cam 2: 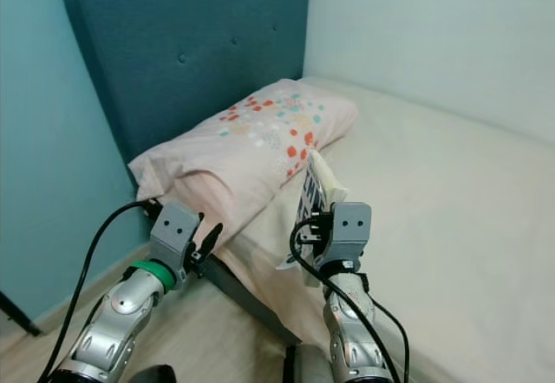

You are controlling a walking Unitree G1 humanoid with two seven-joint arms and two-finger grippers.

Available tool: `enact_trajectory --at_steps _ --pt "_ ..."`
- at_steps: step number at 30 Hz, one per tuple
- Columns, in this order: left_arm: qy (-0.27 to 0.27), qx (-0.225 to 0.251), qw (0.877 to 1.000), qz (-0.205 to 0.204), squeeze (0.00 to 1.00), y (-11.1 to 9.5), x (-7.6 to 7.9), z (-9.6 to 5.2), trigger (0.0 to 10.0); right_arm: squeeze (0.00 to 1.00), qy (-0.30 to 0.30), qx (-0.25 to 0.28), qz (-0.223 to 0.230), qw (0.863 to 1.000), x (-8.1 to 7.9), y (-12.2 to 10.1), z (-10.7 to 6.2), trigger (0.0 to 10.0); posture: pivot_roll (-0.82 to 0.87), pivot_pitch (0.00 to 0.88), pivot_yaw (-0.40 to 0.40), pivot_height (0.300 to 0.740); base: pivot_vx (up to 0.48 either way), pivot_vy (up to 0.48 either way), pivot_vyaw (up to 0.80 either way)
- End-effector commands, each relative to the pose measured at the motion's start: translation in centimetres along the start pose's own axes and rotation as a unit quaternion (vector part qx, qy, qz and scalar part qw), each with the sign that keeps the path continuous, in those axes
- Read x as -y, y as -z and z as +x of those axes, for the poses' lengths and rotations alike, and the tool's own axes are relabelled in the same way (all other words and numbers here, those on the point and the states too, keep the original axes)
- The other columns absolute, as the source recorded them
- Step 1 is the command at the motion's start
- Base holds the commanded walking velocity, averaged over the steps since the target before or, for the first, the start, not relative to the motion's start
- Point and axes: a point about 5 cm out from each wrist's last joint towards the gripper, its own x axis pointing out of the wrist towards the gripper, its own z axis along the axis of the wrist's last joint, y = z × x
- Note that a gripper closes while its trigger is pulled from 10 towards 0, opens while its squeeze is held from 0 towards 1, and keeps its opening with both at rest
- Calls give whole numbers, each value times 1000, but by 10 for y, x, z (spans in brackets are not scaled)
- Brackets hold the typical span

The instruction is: Clean up the room

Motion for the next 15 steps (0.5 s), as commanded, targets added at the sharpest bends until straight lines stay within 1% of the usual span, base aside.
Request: enact_trajectory --at_steps 1,3,4,5,6,7,8,9,10,12,13,14,15 --pt "3 -7 1000 1 0 3 0 -1 10000 0 -2 30 12 999 -1 -10 3 10000 -151 33 76 536 0 0 0" --pt "3 -6 1000 1 0 2 0 -1 10000 0 -4 34 32 999 -2 -11 5 10000 -146 38 78 526 0 0 0" --pt "3 -6 1000 1 0 2 0 -1 10000 0 -4 34 32 999 -2 -11 5 10000 -146 38 78 526 0 0 0" --pt "4 -5 1000 1 0 1 0 -2 10000 0 2 36 63 997 -1 -13 8 10000 -140 47 81 526 0 0 0" --pt "4 -5 1000 1 0 1 0 -2 10000 0 2 36 63 997 -1 -13 8 10000 -140 47 81 526 0 0 0" --pt "5 -4 1000 2 0 0 -1 -3 10000 0 5 40 101 994 -1 -13 12 10000 -136 54 82 526 0 0 0" --pt "5 -4 1000 2 0 0 -1 -3 10000 0 5 40 101 994 -1 -13 12 10000 -136 54 82 526 0 0 0" --pt "7 0 1000 4 0 -1 -1 -4 10000 0 4 47 136 990 -1 -15 18 10000 -128 62 82 526 0 0 0" --pt "7 0 1000 4 0 -1 -1 -4 10000 0 4 47 136 990 -1 -15 18 10000 -128 62 82 526 0 0 0" --pt "13 9 1000 7 0 -5 -2 -4 10000 0 7 56 170 984 0 -19 26 10000 -116 77 81 526 0 0 0" --pt "23 20 1000 7 0 -9 -2 -5 10000 0 12 59 199 978 2 -21 34 10000 -108 86 81 526 0 0 0" --pt "32 26 999 6 0 -12 -2 -6 10000 0 15 58 219 974 4 -22 38 10000 -101 96 82 526 0 0 0" --pt "32 26 999 6 0 -12 -2 -6 10000 0 15 58 219 974 4 -22 38 10000 -101 96 82 526 0 0 0"
